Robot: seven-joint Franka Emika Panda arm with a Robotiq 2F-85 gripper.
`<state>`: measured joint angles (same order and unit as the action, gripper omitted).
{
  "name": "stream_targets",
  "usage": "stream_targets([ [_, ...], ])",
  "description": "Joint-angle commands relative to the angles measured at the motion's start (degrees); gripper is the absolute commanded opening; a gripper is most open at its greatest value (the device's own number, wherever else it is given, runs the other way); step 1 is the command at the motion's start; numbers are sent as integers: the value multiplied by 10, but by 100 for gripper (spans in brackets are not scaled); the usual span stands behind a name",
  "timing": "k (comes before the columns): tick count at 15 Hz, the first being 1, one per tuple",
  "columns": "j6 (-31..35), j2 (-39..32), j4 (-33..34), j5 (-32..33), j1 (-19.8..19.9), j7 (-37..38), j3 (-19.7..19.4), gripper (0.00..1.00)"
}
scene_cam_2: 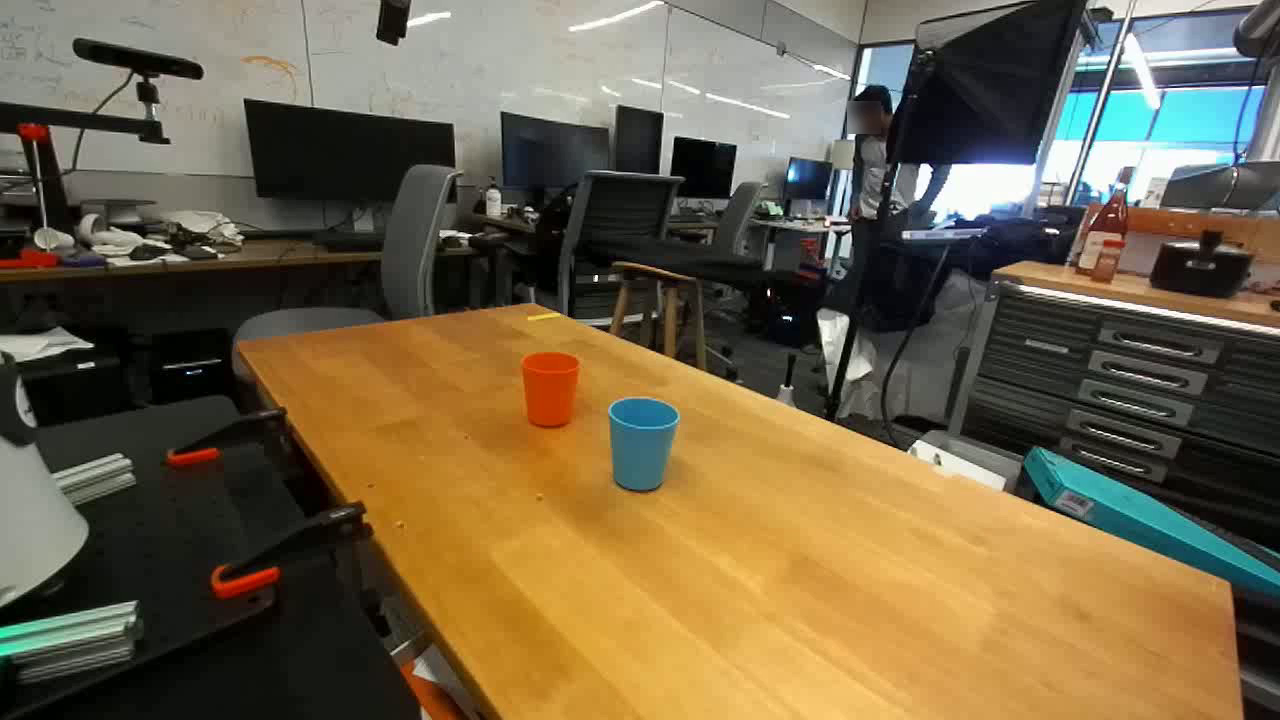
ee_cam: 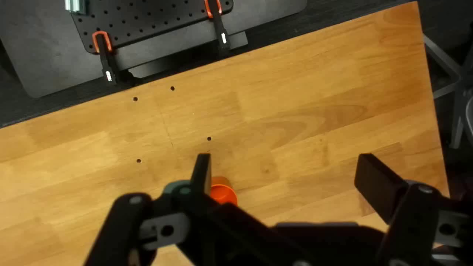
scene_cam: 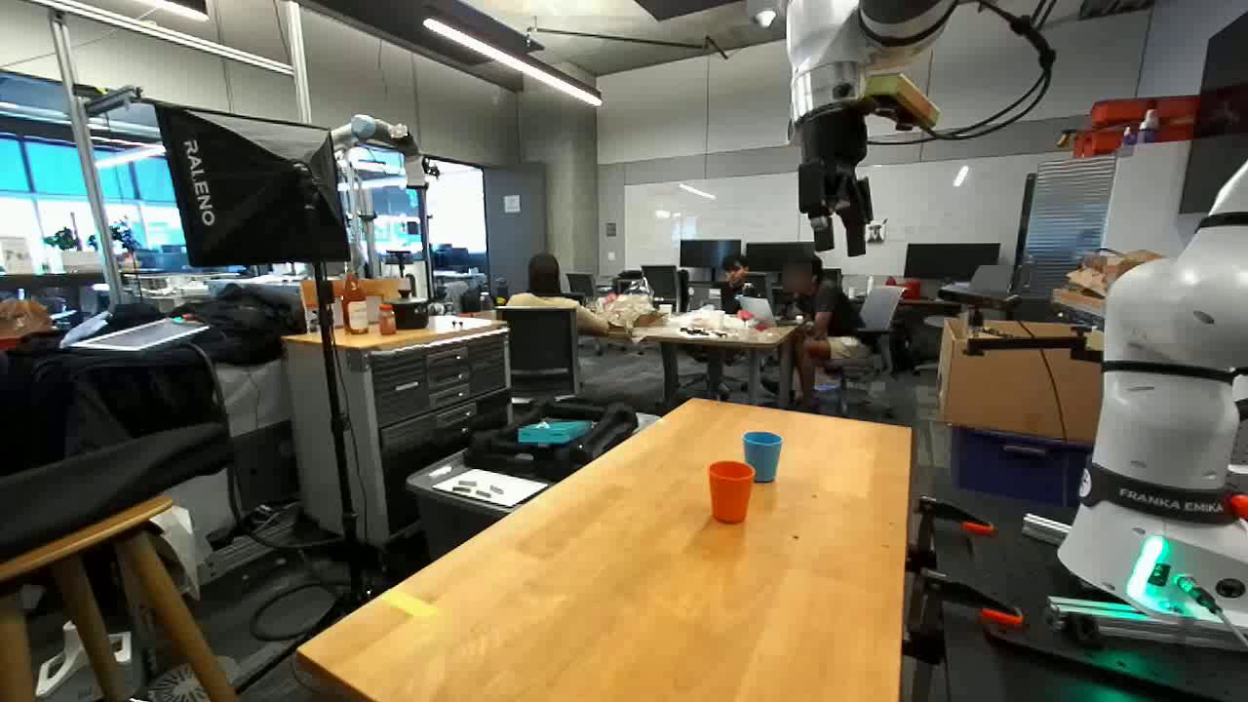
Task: Put the orange cup in the blue cup
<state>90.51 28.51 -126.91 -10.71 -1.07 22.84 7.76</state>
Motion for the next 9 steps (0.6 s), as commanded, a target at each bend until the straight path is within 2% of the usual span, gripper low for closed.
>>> stream_targets([
  [1,-1,0,3,0,2,-1,1,100],
  [9,11,4,-2,5,1,-1,6,100],
])
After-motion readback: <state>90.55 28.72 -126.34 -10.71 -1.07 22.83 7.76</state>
